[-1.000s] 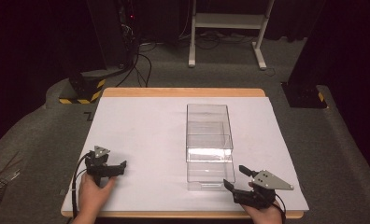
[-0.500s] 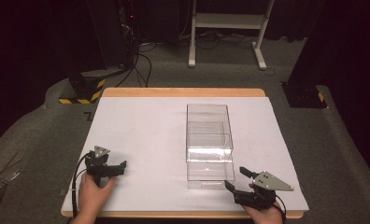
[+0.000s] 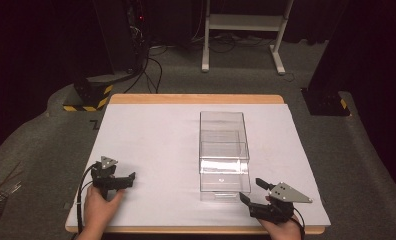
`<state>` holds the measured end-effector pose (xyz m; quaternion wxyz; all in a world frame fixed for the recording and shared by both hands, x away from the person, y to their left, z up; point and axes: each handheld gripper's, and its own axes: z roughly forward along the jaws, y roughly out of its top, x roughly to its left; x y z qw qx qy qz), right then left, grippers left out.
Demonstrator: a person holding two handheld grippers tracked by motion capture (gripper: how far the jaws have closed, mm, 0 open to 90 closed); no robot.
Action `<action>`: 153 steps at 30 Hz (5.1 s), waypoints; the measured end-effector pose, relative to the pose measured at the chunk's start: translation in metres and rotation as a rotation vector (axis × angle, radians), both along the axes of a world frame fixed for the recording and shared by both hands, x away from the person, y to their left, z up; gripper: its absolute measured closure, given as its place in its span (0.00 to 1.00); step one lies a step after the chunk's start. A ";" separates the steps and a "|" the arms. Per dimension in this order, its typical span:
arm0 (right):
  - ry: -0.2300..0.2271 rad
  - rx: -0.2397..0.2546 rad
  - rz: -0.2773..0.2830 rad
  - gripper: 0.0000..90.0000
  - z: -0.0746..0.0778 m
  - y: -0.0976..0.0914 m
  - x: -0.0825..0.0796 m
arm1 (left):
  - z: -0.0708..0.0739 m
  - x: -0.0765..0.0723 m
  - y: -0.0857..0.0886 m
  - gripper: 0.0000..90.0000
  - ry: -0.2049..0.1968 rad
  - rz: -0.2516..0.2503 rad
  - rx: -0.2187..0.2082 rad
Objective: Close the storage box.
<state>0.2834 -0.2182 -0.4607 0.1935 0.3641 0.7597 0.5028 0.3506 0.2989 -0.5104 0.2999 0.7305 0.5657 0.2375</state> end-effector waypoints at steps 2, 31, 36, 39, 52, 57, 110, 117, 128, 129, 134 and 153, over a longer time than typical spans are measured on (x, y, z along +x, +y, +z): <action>-0.002 -0.001 -0.004 0.26 0.000 0.001 0.001 | 0.000 0.000 0.000 0.01 0.000 0.000 0.000; -0.023 0.009 -0.039 0.26 0.003 0.005 0.024 | 0.000 0.000 0.000 0.01 0.001 0.000 -0.001; -0.024 0.005 -0.034 0.27 0.001 0.006 0.020 | 0.000 0.000 0.000 0.01 0.000 0.000 -0.001; -0.021 -0.002 -0.030 0.27 0.000 0.008 0.018 | 0.000 0.000 0.000 0.01 0.000 0.000 -0.001; 0.009 -0.036 -0.036 0.26 -0.006 0.014 0.026 | 0.000 0.000 0.000 0.01 0.000 0.000 -0.001; 0.014 -0.034 -0.046 0.25 -0.007 0.013 0.030 | 0.000 0.000 0.000 0.01 0.001 0.000 -0.001; 0.030 -0.019 -0.134 0.21 -0.011 0.022 0.082 | 0.000 0.000 0.000 0.01 0.001 0.000 -0.001; 0.033 -0.032 -0.140 0.22 -0.010 0.024 0.088 | 0.000 0.000 0.000 0.01 0.001 0.000 -0.001; 0.036 -0.039 -0.168 0.21 -0.008 0.026 0.101 | 0.000 0.000 0.000 0.01 0.000 0.000 -0.001; 0.034 -0.038 -0.171 0.21 -0.009 0.026 0.101 | 0.000 0.000 0.000 0.01 0.001 -0.001 -0.001; 0.038 -0.034 -0.188 0.21 -0.011 0.027 0.105 | 0.000 0.000 0.000 0.01 0.001 -0.001 -0.001; 0.035 -0.030 -0.156 0.25 -0.005 0.019 0.088 | 0.000 0.000 0.000 0.01 0.001 0.000 -0.001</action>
